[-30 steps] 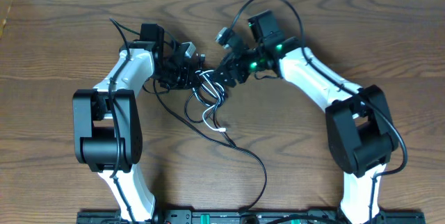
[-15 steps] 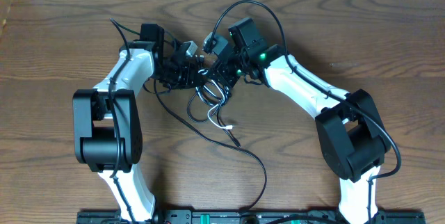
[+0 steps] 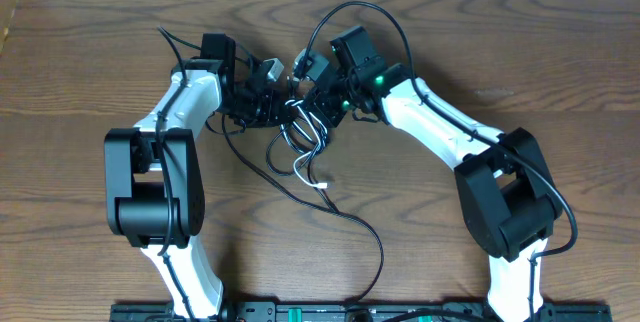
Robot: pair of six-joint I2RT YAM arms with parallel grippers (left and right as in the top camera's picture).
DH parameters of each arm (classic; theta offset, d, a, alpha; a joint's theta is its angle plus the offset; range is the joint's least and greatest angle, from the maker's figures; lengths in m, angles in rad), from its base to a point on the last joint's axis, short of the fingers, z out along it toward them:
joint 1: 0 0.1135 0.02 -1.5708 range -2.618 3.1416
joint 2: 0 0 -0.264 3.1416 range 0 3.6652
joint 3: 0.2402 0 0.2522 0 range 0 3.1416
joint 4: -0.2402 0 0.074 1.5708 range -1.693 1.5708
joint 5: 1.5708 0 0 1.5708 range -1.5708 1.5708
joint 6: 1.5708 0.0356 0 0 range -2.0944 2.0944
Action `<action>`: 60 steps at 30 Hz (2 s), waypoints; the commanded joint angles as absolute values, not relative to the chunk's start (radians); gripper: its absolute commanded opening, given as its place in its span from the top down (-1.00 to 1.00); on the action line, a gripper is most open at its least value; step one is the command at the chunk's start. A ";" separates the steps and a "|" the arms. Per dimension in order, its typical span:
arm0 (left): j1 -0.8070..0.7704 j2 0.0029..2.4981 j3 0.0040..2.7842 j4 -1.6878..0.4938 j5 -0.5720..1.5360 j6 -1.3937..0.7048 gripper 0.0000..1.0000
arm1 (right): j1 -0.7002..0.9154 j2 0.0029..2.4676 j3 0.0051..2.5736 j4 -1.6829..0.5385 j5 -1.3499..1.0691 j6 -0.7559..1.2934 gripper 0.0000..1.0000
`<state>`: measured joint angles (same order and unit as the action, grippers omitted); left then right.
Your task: Untangle cables
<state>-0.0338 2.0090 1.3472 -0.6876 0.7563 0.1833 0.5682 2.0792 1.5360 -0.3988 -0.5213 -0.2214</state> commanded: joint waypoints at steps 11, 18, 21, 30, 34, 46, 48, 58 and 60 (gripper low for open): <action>-0.030 2.020 1.365 -0.683 0.714 0.182 0.85 | 0.448 2.012 1.534 -0.400 -1.119 -0.226 0.98; -0.030 2.020 1.365 -0.683 0.713 0.182 0.85 | 0.368 2.012 1.534 -0.400 -1.275 -0.225 0.98; -0.030 2.020 1.365 -0.683 0.713 0.182 0.85 | 0.334 2.012 1.534 -0.397 -1.316 -0.206 0.98; -0.030 2.020 1.365 -0.683 0.714 0.182 0.85 | 0.303 2.012 1.534 -0.398 -1.259 -0.145 0.98; -0.030 2.020 1.365 -0.686 0.714 0.182 0.85 | 0.334 2.012 1.534 -0.410 -1.072 -0.145 0.21; -0.030 2.020 1.365 -0.699 0.753 0.190 0.85 | 0.463 2.014 1.534 -0.405 -0.716 -0.153 -0.66; -0.030 2.020 1.365 -0.699 0.753 0.190 0.85 | 0.475 2.014 1.534 -0.404 -0.711 -0.170 -0.65; -0.044 2.020 1.365 -0.702 0.853 0.232 0.85 | 0.531 2.014 1.534 -0.408 -0.563 -0.182 -0.43; -0.047 2.020 1.365 -0.702 0.853 0.239 0.85 | 0.538 2.014 1.534 -0.408 -0.542 -0.181 -0.26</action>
